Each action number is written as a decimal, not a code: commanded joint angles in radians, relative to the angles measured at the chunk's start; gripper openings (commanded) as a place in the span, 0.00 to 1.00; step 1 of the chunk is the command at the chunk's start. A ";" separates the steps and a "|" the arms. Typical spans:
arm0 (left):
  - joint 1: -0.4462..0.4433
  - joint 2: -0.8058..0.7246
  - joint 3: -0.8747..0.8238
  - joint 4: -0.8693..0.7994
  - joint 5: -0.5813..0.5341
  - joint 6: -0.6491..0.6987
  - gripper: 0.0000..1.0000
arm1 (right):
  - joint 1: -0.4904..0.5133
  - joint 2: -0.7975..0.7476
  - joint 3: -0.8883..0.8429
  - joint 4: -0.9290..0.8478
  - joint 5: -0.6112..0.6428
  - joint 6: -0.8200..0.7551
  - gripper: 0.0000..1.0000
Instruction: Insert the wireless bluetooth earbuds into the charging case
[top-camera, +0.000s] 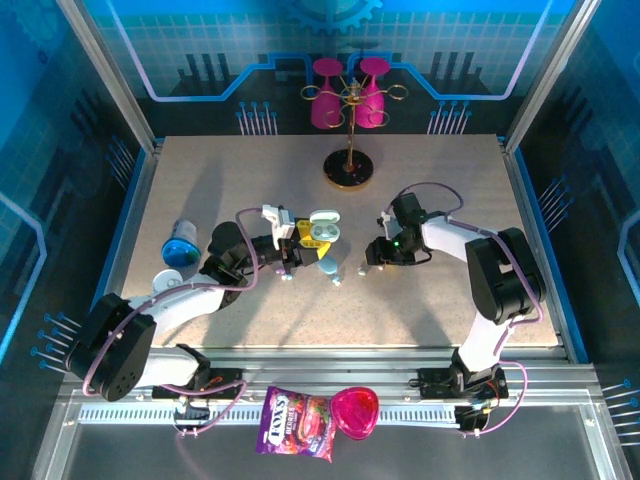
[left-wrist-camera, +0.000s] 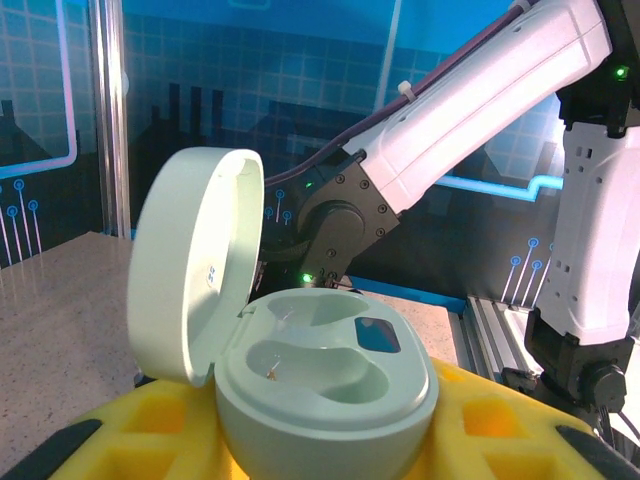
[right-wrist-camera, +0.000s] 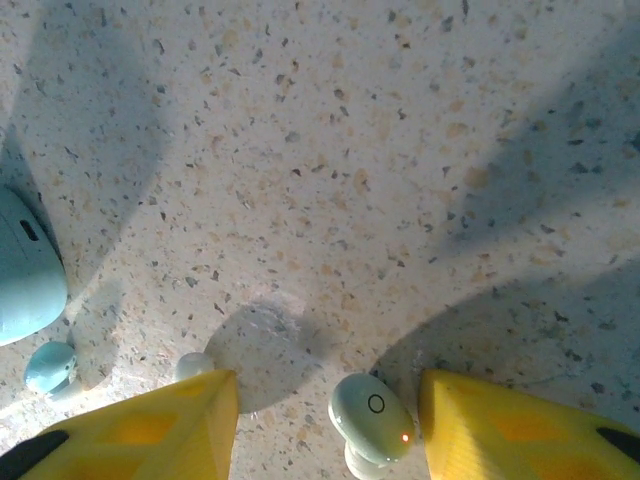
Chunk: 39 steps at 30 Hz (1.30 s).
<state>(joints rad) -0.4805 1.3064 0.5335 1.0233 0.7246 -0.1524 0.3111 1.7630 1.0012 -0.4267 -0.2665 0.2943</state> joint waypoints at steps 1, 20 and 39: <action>0.005 -0.018 -0.015 0.034 0.029 0.003 0.14 | 0.006 -0.025 -0.036 0.010 -0.052 -0.007 0.49; -0.004 -0.031 -0.012 0.014 0.033 0.006 0.14 | 0.012 -0.020 -0.057 0.035 -0.055 0.008 0.35; -0.004 -0.066 -0.026 0.001 0.001 0.035 0.14 | 0.189 -0.093 0.065 -0.160 0.361 0.300 0.39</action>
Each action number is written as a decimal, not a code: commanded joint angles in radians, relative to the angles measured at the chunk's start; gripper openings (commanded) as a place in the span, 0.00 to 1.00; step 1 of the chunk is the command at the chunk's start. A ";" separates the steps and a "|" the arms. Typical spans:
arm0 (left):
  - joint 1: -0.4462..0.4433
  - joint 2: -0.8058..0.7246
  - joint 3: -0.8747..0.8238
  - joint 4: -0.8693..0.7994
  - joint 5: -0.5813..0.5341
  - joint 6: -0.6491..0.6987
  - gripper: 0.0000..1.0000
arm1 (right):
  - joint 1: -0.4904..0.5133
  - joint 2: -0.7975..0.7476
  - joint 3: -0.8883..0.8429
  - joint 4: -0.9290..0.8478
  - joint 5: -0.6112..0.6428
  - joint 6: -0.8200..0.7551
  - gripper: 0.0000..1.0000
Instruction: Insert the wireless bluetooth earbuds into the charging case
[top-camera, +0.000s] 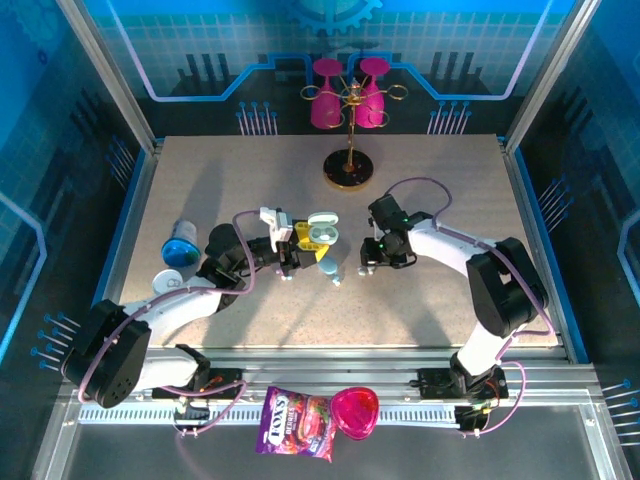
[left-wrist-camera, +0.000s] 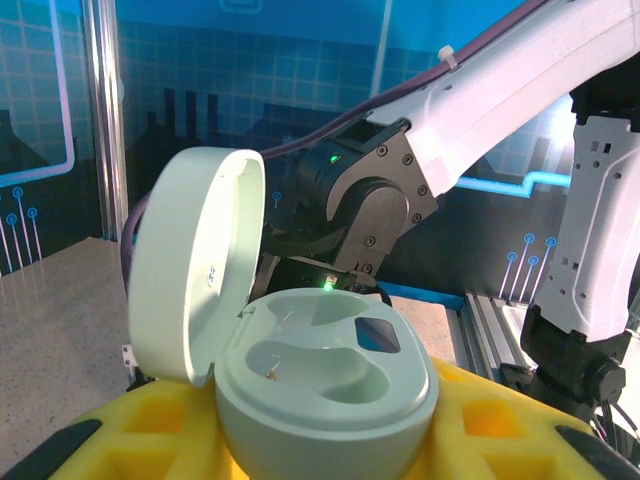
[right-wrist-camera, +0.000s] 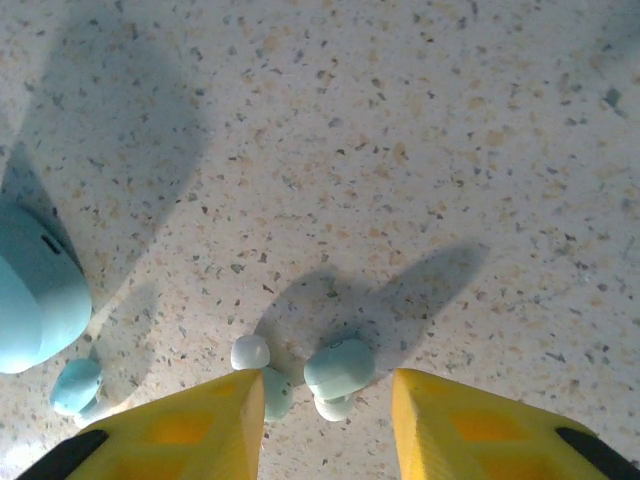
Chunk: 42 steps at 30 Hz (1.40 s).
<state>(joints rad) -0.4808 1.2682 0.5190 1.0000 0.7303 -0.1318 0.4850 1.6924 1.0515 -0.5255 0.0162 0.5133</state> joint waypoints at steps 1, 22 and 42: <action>-0.004 -0.031 -0.011 0.025 -0.005 0.017 0.14 | 0.021 -0.023 0.009 -0.054 0.079 0.085 0.39; -0.003 -0.028 -0.005 0.031 0.002 0.019 0.14 | 0.053 0.076 0.045 -0.033 0.032 0.093 0.33; -0.004 -0.024 -0.010 0.037 0.003 0.020 0.14 | 0.069 0.144 0.129 -0.123 0.063 -0.005 0.29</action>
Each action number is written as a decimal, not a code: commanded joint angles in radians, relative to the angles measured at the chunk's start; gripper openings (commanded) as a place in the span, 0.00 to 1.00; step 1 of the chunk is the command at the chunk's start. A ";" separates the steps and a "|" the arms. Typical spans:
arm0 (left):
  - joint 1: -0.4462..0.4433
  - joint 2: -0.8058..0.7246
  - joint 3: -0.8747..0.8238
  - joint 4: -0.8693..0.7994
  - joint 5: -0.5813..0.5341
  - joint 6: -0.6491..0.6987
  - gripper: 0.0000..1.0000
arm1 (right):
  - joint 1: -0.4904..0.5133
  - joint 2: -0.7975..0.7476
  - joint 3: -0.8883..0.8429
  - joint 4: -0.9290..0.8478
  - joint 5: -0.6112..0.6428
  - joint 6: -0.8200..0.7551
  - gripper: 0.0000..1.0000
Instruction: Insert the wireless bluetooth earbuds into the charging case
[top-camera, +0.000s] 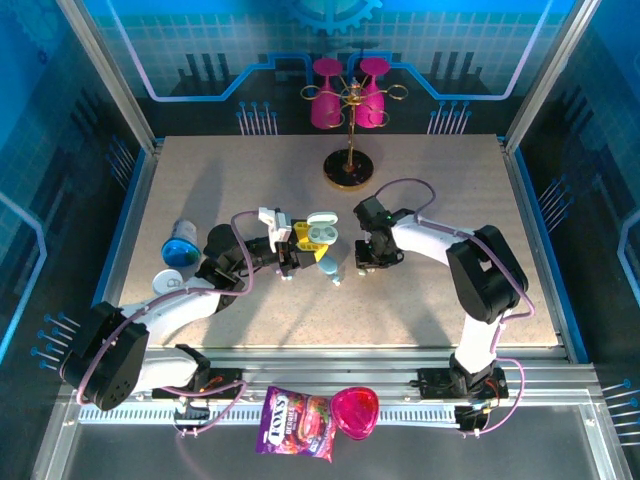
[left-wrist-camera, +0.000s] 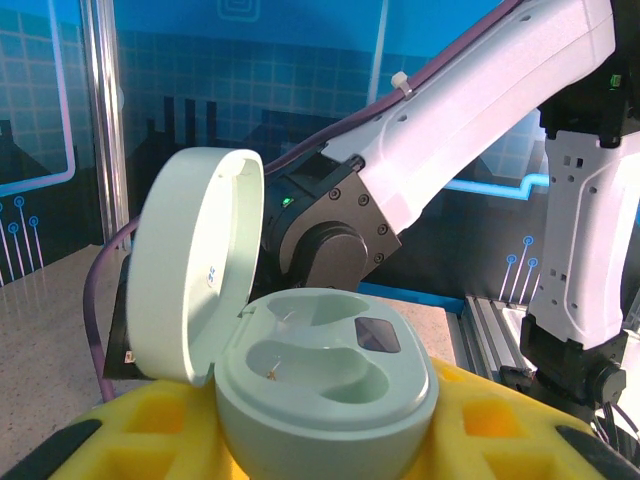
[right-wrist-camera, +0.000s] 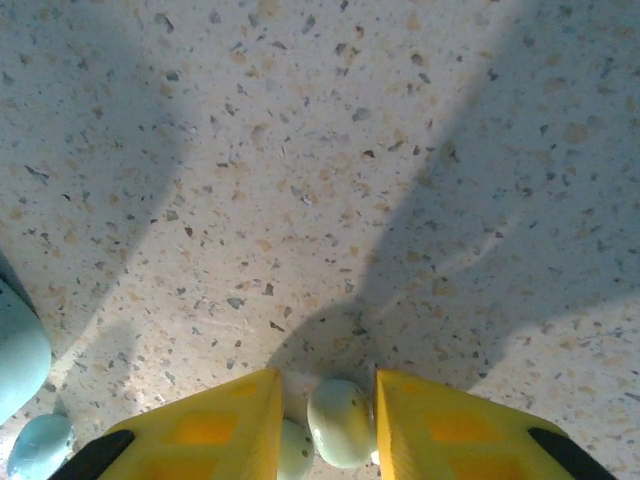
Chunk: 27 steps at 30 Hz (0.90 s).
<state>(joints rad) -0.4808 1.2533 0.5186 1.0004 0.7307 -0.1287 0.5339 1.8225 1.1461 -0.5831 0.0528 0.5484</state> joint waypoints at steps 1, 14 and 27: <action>-0.004 -0.008 -0.009 0.038 0.002 0.017 0.14 | 0.023 0.017 0.040 -0.077 0.031 -0.052 0.29; -0.004 -0.011 -0.012 0.037 0.002 0.017 0.14 | 0.028 0.076 0.066 -0.109 0.061 -0.065 0.17; -0.004 0.022 -0.020 0.105 -0.030 -0.032 0.14 | -0.098 -0.287 -0.130 0.085 -0.224 0.047 0.16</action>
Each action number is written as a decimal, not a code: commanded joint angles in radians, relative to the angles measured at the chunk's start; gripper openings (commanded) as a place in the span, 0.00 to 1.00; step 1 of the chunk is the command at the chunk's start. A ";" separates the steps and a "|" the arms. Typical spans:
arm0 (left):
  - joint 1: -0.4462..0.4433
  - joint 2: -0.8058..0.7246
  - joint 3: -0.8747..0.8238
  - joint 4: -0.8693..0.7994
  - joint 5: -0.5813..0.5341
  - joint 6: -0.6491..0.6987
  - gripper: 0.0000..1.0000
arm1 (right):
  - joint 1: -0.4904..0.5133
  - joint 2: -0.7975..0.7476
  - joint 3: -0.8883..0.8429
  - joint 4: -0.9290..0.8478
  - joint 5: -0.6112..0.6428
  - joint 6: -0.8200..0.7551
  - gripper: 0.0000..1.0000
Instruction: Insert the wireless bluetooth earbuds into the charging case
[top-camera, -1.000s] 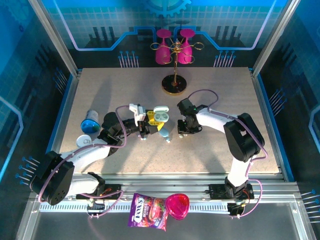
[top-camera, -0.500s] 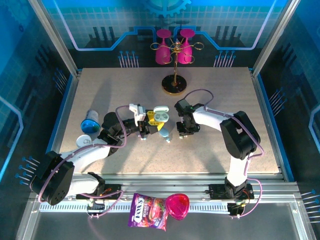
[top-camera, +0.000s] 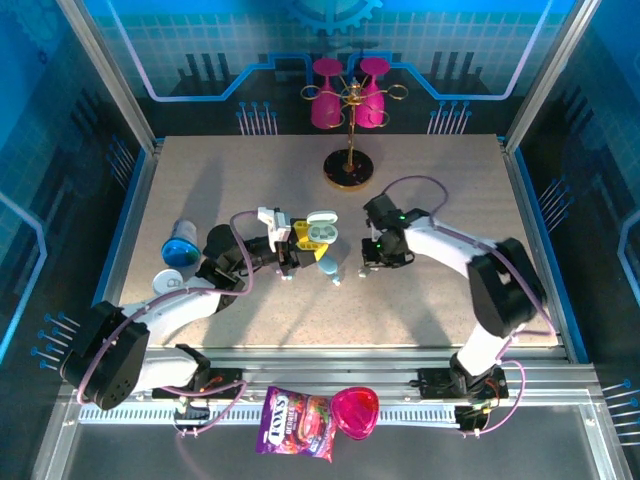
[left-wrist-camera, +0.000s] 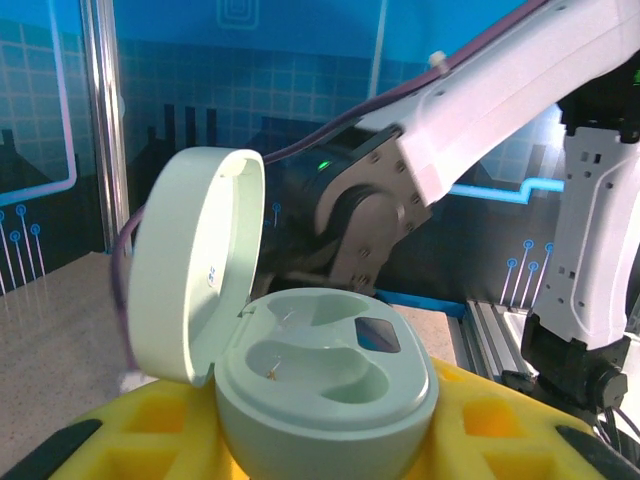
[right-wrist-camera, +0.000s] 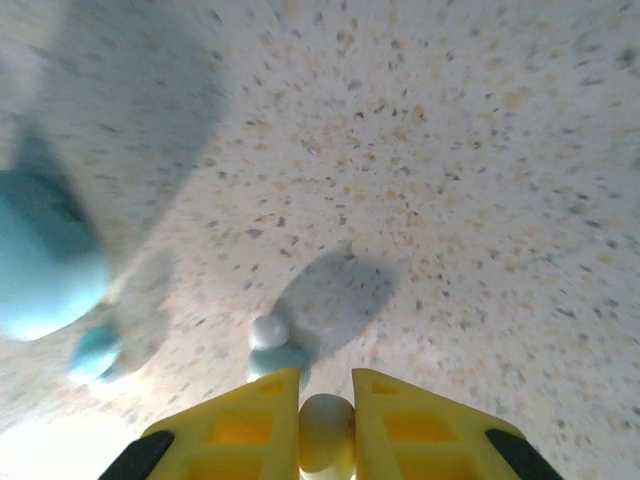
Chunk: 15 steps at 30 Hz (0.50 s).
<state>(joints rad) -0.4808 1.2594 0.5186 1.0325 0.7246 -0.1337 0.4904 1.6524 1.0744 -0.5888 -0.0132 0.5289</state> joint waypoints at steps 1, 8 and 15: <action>-0.004 0.020 -0.021 0.078 -0.032 -0.029 0.13 | -0.079 -0.158 -0.095 0.142 -0.225 0.098 0.16; -0.004 0.032 -0.017 0.067 -0.062 -0.018 0.14 | -0.232 -0.392 -0.283 0.426 -0.569 0.335 0.14; -0.004 0.040 -0.015 0.067 -0.074 -0.015 0.14 | -0.273 -0.447 -0.368 0.699 -0.795 0.573 0.13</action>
<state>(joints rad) -0.4808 1.2907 0.5018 1.0603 0.6682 -0.1520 0.2337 1.2236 0.7376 -0.0750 -0.6441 0.9520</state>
